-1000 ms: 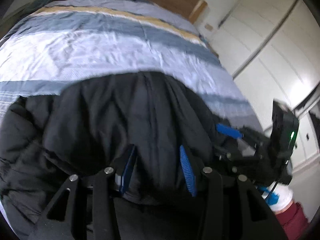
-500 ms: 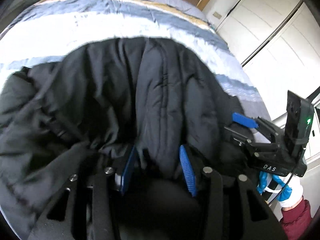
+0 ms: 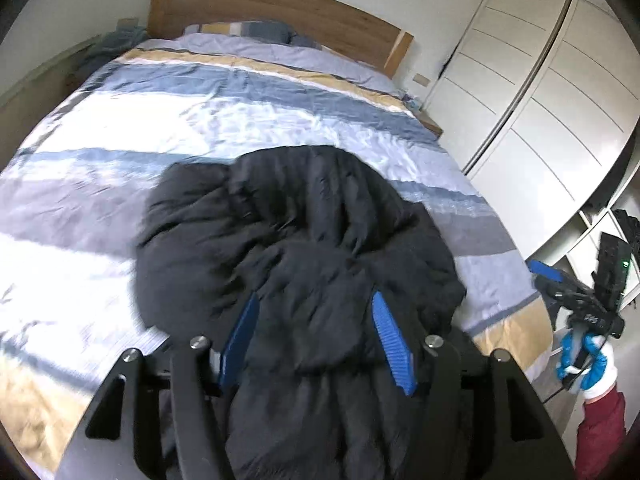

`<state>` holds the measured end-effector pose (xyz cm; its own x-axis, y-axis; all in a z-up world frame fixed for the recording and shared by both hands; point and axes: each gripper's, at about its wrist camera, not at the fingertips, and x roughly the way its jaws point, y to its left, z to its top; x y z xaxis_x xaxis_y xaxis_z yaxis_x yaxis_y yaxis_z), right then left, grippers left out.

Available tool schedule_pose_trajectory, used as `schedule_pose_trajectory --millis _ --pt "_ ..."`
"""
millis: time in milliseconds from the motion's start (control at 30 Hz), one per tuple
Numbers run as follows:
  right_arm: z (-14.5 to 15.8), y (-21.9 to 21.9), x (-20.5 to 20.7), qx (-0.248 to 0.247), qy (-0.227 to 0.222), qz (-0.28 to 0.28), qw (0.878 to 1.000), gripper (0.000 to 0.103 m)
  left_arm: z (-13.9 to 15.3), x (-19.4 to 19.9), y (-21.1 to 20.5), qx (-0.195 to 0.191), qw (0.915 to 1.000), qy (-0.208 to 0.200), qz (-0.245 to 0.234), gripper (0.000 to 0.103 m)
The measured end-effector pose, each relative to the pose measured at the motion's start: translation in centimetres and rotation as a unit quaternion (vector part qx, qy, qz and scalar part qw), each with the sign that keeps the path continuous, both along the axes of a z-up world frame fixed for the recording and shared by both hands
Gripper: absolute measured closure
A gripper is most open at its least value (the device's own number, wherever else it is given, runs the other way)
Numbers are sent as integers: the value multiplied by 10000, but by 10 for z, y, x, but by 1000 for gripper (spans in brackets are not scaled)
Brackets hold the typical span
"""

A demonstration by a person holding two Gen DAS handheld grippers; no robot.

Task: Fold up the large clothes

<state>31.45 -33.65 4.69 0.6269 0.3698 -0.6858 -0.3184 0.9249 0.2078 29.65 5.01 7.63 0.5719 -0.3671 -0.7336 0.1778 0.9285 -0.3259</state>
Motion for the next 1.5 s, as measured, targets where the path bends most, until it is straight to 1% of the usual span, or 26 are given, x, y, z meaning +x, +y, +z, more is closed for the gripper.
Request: schedule_pose_trajectory --millis 100,200,300,367,467,567,633,733,900,1033,1133,1267,1400,1433,1467,1500 --pt "8 -20 -49 7 -46 -140 9999 20 4 -41 30 129 9998 -30 166 43" --pt "10 -37 -88 -36 -52 -317 9995 19 2 -83 62 258 9989 -71 383 41" --pt "9 -59 -130 9 -35 -588 9983 18 -1 -121 91 215 9982 -40 553 40" --pt "5 -73 -153 145 0 -745 9971 15 -5 -143 109 149 9977 1 660 40" --pt "-6 -91 -183 278 115 -995 9946 13 -20 -175 137 -10 9960 133 886 40" --pt "-27 -103 -204 403 375 -1194 9913 12 -41 -200 159 -29 9934 333 1096 40" --pt "-43 -109 -217 491 516 -1289 9891 11 -58 -212 172 -125 9910 499 1239 40" --pt "-65 -118 -226 773 742 -1428 9839 7 -82 -227 192 -115 9863 742 1471 40" --pt "-102 -124 -228 1054 1186 -1500 9759 2 -113 -234 216 -337 9789 1026 1732 40" --pt "-126 -124 -222 1184 1472 -1532 9700 2 -138 -227 230 -824 9723 1247 1796 40" --pt "-144 -123 -213 1345 1717 -1513 9641 2 -156 -219 237 -1102 9672 1407 1804 40" --pt "-167 -125 -201 1537 2040 -1527 9547 2 -174 -208 238 -1467 9620 1574 1683 40" --pt "-185 -127 -193 1786 2287 -1481 9454 1 -204 -203 238 -1932 9502 1872 1576 39" --pt "-191 -127 -191 1918 2358 -1451 9416 1 -210 -204 237 -2069 9472 1914 1529 38" --pt "-196 -127 -190 2016 2433 -1430 9379 1 -215 -204 235 -2242 9437 1942 1462 34" --pt "-202 -127 -188 2080 2534 -1391 9344 1 -221 -206 234 -2484 9390 1947 1366 32"
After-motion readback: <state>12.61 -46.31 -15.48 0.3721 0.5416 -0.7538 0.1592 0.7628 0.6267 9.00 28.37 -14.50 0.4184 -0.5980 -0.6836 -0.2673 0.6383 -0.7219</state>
